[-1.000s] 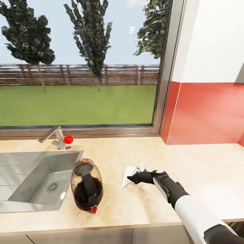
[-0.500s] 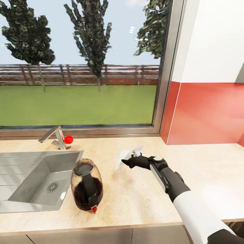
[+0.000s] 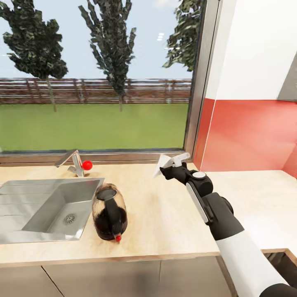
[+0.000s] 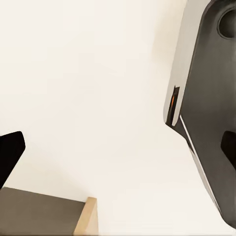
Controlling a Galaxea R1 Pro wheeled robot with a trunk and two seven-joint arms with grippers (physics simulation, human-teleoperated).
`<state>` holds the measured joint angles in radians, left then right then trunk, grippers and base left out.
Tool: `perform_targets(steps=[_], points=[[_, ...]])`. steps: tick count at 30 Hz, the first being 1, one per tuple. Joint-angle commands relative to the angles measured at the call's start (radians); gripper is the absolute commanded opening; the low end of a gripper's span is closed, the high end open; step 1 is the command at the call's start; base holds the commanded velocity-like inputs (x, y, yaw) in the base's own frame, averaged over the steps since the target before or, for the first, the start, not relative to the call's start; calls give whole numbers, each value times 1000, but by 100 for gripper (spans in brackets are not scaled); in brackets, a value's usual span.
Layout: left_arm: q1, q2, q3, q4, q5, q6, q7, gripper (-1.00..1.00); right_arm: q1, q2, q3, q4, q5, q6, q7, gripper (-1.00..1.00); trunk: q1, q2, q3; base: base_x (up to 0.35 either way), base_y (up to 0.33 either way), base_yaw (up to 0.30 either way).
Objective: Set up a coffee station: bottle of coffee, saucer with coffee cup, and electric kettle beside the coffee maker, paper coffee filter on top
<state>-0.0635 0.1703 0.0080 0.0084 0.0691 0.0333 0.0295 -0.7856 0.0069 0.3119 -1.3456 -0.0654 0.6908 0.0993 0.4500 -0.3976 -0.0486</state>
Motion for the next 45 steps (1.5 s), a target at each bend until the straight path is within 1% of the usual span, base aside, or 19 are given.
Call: perform_targets(steps=[1,10,15,19,24,31,37,39,45], points=[[-1,0,0,1,7,2,1,100,-1,0,0,-1,-7,5,-1,-100,0,-2,-2,-336,0,0],[-1,0,-2,-1,8,2,1,100,0,-2,-2,-1,-7,6,-1,-100,0,-2,-2,-336,0,0],[-1,0,-2,-1,8,2,1,100,0,-2,-28,-1,-7,6,-1,-100,0,-2,-2,-337,0,0],[-2,0,-2,-1,8,2,1,100,0,-2,-35,-1,-7,7,-1,-100,0,-2,-2,-336,-8,0],[-1,0,-2,-1,8,2,1,100,0,-2,-36,1,-5,7,-2,-100,0,-2,-2,-336,-65,50],[-1,0,-3,-1,8,2,1,100,1,-16,-35,5,-5,7,-3,-100,0,-2,4,-337,-61,200],[-1,0,-2,-1,8,2,1,100,3,-20,-34,10,-4,7,-4,-100,0,-2,10,-336,-7,217],[-1,0,-2,-1,8,2,1,100,3,-26,-34,11,-4,8,-4,-100,0,-2,11,-337,64,43],[-1,1,-3,-1,8,2,1,100,3,-27,-34,11,-4,9,-4,-100,0,-2,11,-307,86,6]])
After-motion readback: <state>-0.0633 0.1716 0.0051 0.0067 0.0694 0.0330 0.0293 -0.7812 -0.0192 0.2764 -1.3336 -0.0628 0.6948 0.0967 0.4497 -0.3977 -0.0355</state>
